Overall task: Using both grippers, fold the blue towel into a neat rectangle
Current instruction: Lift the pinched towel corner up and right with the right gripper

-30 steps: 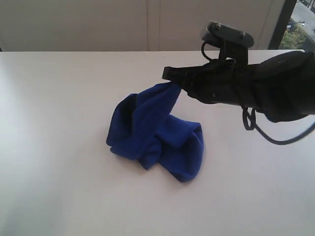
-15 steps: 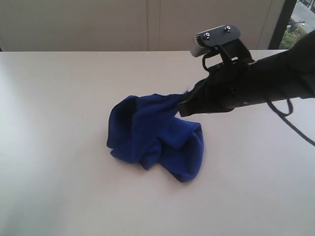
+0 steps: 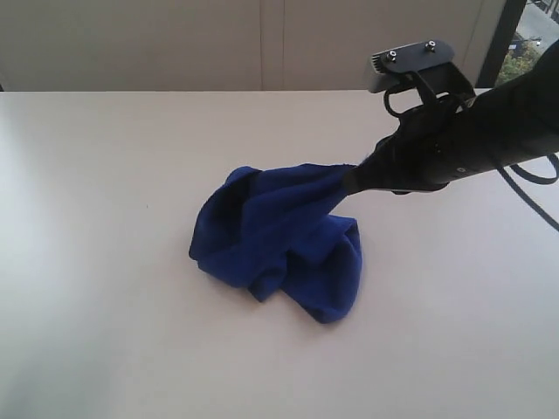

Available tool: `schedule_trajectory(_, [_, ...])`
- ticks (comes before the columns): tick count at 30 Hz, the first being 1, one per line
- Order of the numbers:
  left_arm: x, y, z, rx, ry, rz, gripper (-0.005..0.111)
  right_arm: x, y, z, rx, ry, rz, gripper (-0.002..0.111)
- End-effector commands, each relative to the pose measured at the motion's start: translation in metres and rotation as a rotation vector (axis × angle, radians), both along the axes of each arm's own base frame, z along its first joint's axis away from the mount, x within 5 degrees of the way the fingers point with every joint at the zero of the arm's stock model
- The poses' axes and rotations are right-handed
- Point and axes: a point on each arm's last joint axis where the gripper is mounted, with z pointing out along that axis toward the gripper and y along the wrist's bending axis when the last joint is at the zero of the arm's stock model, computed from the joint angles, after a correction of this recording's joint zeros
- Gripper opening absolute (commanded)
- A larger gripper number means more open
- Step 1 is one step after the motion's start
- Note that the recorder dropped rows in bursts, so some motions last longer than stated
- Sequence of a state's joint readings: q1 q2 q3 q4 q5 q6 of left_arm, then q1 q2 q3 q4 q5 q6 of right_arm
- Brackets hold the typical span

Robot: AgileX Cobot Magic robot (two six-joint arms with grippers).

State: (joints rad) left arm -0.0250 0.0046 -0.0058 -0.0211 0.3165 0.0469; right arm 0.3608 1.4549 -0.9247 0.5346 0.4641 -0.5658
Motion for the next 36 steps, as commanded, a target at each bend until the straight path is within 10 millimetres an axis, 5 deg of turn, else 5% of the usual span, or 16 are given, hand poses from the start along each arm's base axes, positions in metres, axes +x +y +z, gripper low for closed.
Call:
schedule_trajectory(1, [0.001,0.001,0.0,0.105,-0.029,-0.034,0.0,0.001,-0.002,0.003,0.014,0.003,-0.031,0.0])
schedule_trajectory(14, [0.009,0.003,0.038,-0.096,-0.446,0.059,0.0,0.0,-0.003,0.003,0.048,0.043,-0.079,0.0])
schedule_trajectory(20, [0.009,0.004,0.044,-0.111,-0.513,0.067,0.0,-0.001,-0.003,0.002,0.045,0.056,-0.073,0.0])
schedule_trajectory(25, [0.009,0.004,0.045,-0.334,-0.505,0.108,0.0,-0.001,-0.003,0.002,0.045,0.056,-0.073,0.0])
schedule_trajectory(28, [0.008,0.003,0.048,-0.442,-0.461,0.128,0.0,-0.001,-0.003,0.002,0.045,0.056,-0.073,0.0])
schedule_trajectory(32, [0.007,0.0,0.103,-0.384,-0.234,0.119,0.0,-0.001,-0.003,0.002,0.045,0.056,-0.073,0.0])
schedule_trajectory(36, [0.036,-0.004,0.138,-0.204,0.132,0.073,0.0,-0.001,-0.003,0.002,0.045,0.056,-0.073,0.0])
